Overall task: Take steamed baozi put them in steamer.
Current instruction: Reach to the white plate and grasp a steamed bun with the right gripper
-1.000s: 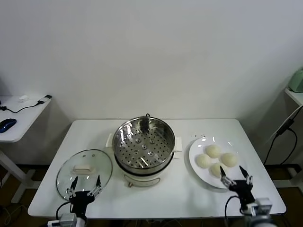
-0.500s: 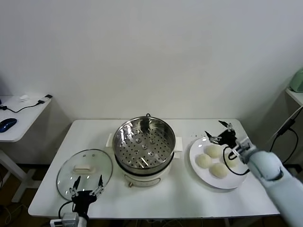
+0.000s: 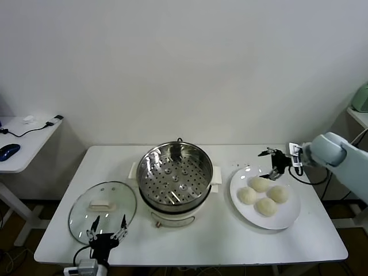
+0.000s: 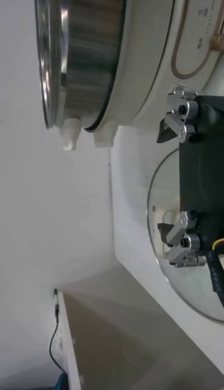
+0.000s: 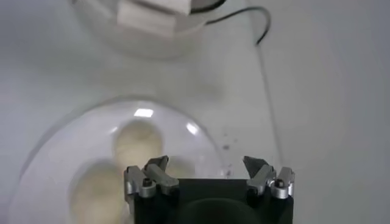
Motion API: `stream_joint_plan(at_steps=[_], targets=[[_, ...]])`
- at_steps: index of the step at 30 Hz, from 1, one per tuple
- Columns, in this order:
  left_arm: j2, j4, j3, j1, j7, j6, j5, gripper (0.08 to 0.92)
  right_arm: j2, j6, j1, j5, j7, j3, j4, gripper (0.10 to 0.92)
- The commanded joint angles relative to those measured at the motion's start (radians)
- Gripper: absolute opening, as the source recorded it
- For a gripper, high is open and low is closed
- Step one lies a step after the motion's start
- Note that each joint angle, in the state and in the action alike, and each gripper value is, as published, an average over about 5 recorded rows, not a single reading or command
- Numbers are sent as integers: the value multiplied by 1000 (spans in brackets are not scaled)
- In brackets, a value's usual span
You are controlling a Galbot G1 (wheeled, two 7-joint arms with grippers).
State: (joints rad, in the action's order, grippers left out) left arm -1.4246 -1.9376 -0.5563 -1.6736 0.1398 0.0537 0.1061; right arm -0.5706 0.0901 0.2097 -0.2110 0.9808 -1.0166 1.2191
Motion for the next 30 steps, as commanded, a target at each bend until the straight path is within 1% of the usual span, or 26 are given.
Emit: stream_joint_plan(at_steps=[1,8,14,23,27,30], targets=[[1,26,-2,5,-1,-3,0,823,-149,29,240,-51,133,-413,-208,823],[-2,42,-5,11,-2,-2,0,823,-292,53,123,-65,84,-335,-344,823],[-2,58,-6,18,-2,-3,0,823,-367,34,51,-36,73,-281,-441,823],[-3,69,-3,25,-3,-3,-2,823,-399,22,-17,24,49,-209,-512,823],[-4,75,-1,27,-3,-4,-5,823,-403,17,-37,18,38,-175,-524,823],[-5,74,0,25,-3,-4,-7,823,-402,16,-40,11,39,-166,-522,808]])
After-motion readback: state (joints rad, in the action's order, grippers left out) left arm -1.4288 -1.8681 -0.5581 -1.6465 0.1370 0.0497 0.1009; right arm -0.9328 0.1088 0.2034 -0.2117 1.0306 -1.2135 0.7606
